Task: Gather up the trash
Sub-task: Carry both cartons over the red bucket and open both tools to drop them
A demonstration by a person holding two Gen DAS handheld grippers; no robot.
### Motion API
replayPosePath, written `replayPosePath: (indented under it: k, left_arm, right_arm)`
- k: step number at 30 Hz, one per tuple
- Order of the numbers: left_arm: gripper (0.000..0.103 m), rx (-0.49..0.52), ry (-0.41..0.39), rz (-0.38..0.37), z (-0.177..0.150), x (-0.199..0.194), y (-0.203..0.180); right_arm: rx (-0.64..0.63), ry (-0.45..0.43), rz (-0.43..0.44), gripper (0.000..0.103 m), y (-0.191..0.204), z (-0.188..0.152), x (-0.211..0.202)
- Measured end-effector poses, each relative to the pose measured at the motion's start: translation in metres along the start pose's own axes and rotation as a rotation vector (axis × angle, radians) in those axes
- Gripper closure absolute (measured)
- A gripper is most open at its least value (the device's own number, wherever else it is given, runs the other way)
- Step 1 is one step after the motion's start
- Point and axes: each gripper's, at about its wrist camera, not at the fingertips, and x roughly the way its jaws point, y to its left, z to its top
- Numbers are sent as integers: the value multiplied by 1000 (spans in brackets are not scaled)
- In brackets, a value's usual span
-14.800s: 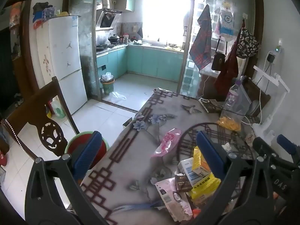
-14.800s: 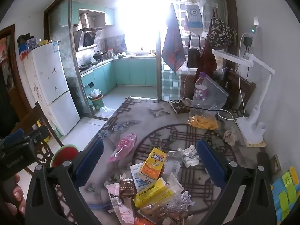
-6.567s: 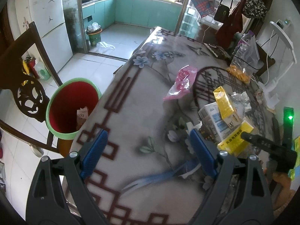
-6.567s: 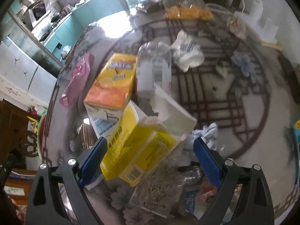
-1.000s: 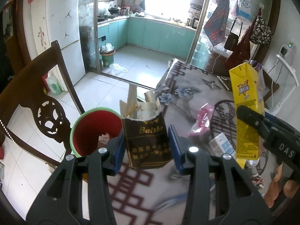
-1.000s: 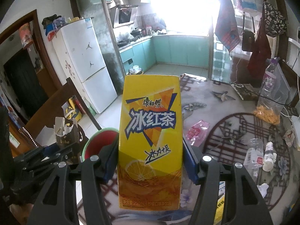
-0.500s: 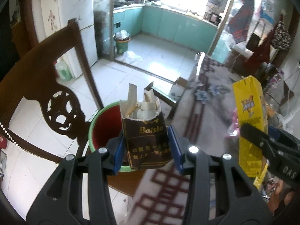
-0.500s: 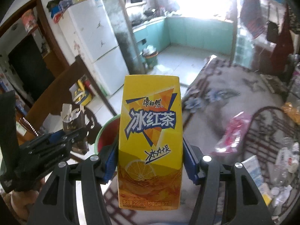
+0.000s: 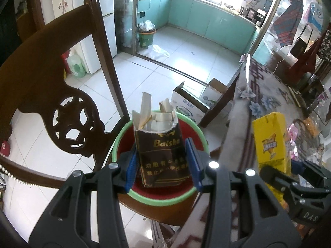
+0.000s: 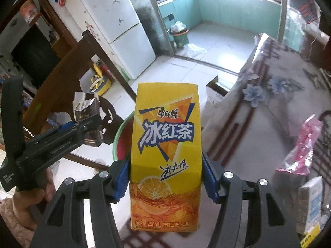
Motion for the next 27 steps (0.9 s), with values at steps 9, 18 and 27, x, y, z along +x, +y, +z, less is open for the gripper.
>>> replayPosePath:
  k: [9,18,27]
  left_arm:
    - [56,5,25,20,12,23,6]
    - [34,38,-6,11,14,11,-5]
    - [32,66,-57,-4,5,-19,-22]
  right_arm:
    - [-8,-16,-4,23,4,11,10]
    - [27,-46,-28,18,-9,9,-10]
    - [39,-131,-84,18,-18,-12,-58]
